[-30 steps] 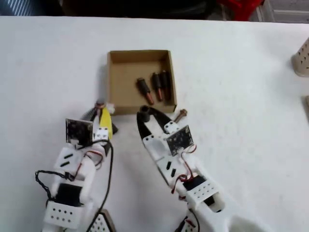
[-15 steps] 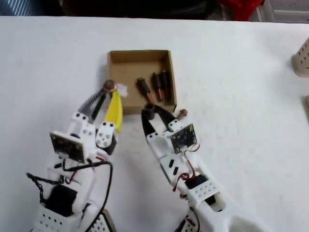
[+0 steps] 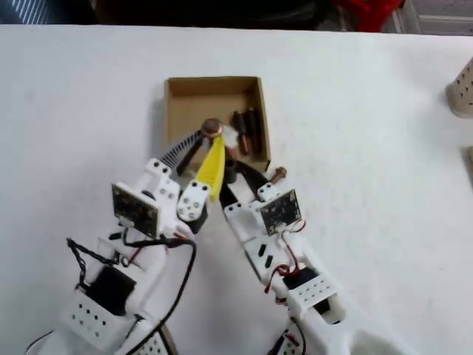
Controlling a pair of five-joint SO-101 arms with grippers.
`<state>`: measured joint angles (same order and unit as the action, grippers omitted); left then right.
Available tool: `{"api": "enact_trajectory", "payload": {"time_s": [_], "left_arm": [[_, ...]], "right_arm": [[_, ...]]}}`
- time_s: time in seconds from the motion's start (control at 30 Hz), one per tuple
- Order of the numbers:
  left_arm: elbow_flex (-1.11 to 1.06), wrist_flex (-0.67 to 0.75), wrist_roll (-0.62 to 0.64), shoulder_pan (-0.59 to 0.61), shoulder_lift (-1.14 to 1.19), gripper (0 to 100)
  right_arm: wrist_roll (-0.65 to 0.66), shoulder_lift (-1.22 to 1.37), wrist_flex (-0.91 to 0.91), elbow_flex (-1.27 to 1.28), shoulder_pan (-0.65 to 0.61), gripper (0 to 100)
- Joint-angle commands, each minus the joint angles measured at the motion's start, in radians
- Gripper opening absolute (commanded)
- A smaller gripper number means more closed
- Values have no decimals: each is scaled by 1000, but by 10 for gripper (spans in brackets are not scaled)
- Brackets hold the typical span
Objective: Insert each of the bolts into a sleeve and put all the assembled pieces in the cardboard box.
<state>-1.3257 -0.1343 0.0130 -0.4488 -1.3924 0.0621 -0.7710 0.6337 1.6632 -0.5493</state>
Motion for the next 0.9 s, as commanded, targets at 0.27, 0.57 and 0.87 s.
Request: {"api": "enact_trajectory", "payload": {"time_s": [0.27, 0.57, 0.87], "left_arm": [[-147, 301, 153, -12, 2, 20], [-124, 319, 153, -15, 10, 20], [64, 347, 153, -15, 331, 20]], "right_arm": [[-8, -16, 28, 11, 7, 15], [-8, -16, 28, 11, 7, 15], [-8, -16, 22, 11, -5, 15]]}}
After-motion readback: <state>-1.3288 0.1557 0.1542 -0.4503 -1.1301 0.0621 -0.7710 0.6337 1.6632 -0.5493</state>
